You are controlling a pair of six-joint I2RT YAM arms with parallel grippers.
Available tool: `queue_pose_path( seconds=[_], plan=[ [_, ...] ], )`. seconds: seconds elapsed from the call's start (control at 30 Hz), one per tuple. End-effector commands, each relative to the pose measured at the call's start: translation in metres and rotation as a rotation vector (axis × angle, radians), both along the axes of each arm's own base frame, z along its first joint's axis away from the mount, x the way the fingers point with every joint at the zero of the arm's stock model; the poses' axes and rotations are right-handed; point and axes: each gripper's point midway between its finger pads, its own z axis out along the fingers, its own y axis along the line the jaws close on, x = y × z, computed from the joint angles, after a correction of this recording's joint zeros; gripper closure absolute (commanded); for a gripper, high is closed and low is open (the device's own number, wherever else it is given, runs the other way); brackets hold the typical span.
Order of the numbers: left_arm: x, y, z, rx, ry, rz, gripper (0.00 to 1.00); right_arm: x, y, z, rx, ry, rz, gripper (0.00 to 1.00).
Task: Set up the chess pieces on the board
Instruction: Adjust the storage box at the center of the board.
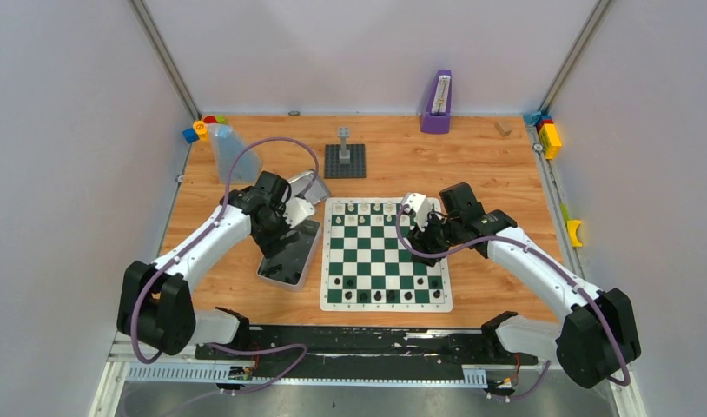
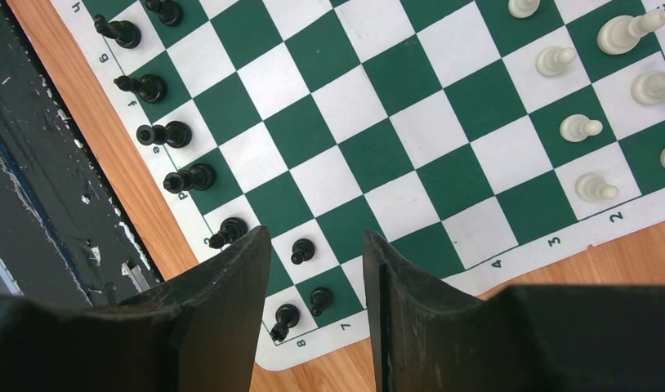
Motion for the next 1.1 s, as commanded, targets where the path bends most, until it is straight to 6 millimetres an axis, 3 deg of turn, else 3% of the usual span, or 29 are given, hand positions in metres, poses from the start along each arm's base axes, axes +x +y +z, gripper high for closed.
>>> queue_pose_path(
  seconds=[0.0,0.23,0.4,0.6,0.83,0.97,1.07],
  plan=[
    [0.024,0.009,0.000,0.027,-0.031,0.092,0.14,0.005,0.006,0.008,0.038,-0.027,0.008,0.53],
    [0.023,-0.005,-0.022,-0.018,0.101,0.044,0.28,0.005,0.005,0.004,0.029,-0.016,0.005,0.53],
    [0.022,-0.010,-0.033,-0.025,0.155,0.018,0.46,0.005,0.005,0.002,0.024,-0.010,0.005,0.53],
    [0.025,-0.004,-0.044,0.027,0.185,-0.059,0.61,0.005,0.005,-0.001,0.017,-0.002,0.009,0.53],
    [0.028,0.000,-0.044,0.083,0.247,-0.224,0.77,0.006,0.004,-0.004,0.010,0.005,0.008,0.53],
    [0.029,0.005,-0.045,0.122,0.258,-0.321,0.83,0.006,0.004,-0.005,0.009,0.009,0.006,0.53],
    [0.041,0.013,-0.044,0.191,0.204,-0.417,0.86,0.007,0.005,-0.007,0.003,0.016,0.006,0.53]
  ],
)
